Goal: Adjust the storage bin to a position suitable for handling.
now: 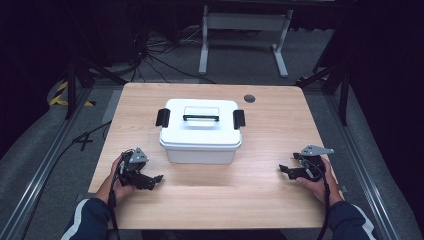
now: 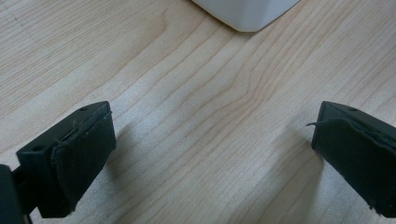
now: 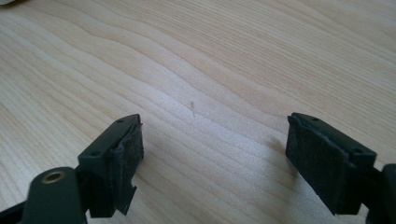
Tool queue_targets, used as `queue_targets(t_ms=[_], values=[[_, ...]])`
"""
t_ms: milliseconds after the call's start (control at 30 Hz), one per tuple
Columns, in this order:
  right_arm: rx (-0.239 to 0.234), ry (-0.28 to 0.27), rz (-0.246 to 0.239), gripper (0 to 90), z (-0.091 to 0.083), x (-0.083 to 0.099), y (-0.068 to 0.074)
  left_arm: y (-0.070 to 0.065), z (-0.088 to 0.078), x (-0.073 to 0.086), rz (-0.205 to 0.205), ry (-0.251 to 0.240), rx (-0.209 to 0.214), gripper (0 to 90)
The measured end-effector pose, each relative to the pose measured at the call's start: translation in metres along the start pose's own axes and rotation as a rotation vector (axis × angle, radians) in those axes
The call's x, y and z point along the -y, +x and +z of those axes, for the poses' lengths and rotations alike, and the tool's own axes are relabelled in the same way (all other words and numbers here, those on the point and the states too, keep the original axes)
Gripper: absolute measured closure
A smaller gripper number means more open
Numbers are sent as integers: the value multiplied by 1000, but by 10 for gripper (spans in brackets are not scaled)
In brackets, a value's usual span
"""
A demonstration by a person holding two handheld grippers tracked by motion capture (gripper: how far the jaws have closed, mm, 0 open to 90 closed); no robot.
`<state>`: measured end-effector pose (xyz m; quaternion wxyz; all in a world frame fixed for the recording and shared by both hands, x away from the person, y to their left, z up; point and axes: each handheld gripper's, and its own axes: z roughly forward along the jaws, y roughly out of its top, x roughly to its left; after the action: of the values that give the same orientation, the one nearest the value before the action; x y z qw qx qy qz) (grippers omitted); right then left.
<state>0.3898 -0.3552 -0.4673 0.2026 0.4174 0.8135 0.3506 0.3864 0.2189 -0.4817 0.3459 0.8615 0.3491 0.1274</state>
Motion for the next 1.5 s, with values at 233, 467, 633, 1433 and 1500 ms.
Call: queue_targets(t_ms=[233,467,633,1433,1500], values=[[-2,-2,3,194,0,0,0,4,-4,4,35,-1,23,5],[-30,13,-30,197,-3,1,-3,5,-5,6,38,-4,26,5],[-58,36,-63,273,-8,0,-4,5,-5,6,38,-4,26,4],[-160,-9,-407,438,-63,-143,33,5,-5,6,37,-5,26,4],[-160,-7,-450,445,-65,-160,39,5,-5,6,37,-4,26,4]])
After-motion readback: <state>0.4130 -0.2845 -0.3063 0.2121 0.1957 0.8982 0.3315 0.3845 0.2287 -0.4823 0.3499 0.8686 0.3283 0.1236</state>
